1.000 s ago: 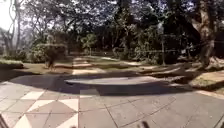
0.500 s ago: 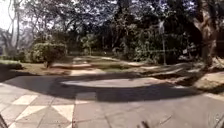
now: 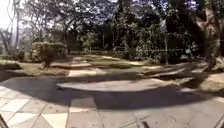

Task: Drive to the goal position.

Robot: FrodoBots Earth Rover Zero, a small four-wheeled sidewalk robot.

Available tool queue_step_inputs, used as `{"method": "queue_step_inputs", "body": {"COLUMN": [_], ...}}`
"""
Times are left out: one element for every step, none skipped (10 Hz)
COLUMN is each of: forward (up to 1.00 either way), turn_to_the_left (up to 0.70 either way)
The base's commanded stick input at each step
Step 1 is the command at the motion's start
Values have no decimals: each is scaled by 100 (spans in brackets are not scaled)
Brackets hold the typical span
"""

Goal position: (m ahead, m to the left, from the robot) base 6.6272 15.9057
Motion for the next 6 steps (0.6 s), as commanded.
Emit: {"method": "queue_step_inputs", "body": {"forward": [50,50,50,50,50,50], "turn_to_the_left": [50,40,0,0,0,0]}}
